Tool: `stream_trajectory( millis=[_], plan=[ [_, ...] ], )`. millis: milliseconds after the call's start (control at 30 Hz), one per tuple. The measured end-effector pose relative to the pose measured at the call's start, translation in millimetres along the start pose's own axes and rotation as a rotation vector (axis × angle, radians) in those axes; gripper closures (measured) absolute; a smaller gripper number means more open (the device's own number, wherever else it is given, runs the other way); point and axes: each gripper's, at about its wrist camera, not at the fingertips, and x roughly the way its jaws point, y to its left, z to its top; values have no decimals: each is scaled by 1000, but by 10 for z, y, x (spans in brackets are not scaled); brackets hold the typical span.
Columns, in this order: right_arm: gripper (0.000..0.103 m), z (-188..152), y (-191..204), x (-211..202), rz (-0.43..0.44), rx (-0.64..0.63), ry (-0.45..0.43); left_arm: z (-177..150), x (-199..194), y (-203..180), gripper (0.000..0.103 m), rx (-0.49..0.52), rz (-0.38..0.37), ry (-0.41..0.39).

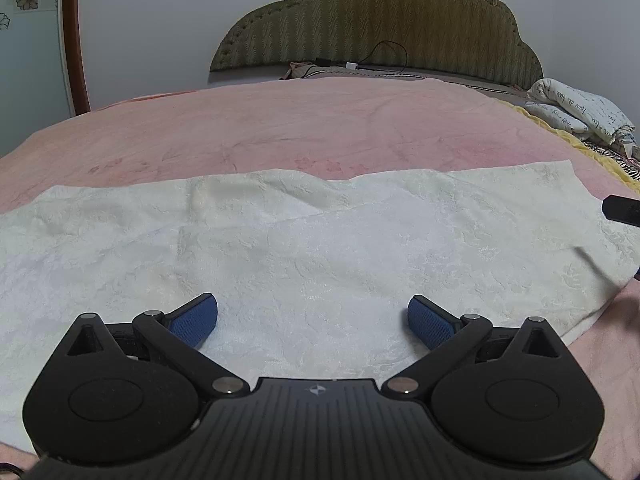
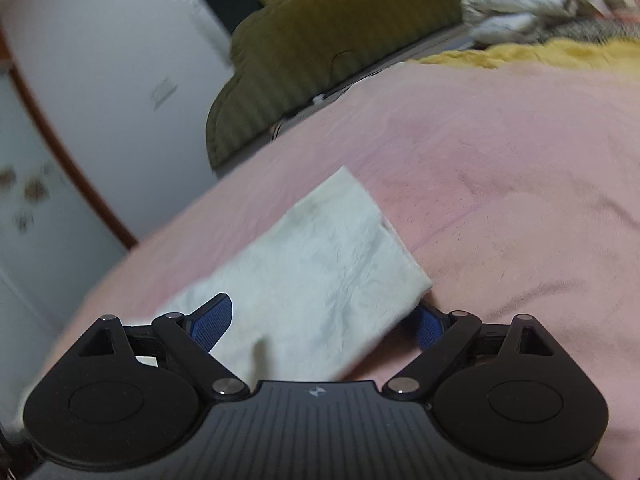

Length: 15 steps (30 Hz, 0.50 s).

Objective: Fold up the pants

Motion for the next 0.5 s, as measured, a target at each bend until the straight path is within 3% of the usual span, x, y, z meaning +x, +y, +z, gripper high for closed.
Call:
stream_trajectory(
  millis=[167,400,467,500],
  plan=[
    [0,-56,105,2,46,-76,64,0,-2,-2,0,0,0,0],
    [0,-95,167,36,6,-49,37,2,-1,-3,0,0,0,1],
    [9,-108,233,57,-46,-82,31,2,-1,-3,0,0,0,1],
    [28,-116,268,65,-90,-112,29,2,-1,-3,0,0,1,1]
  ],
)
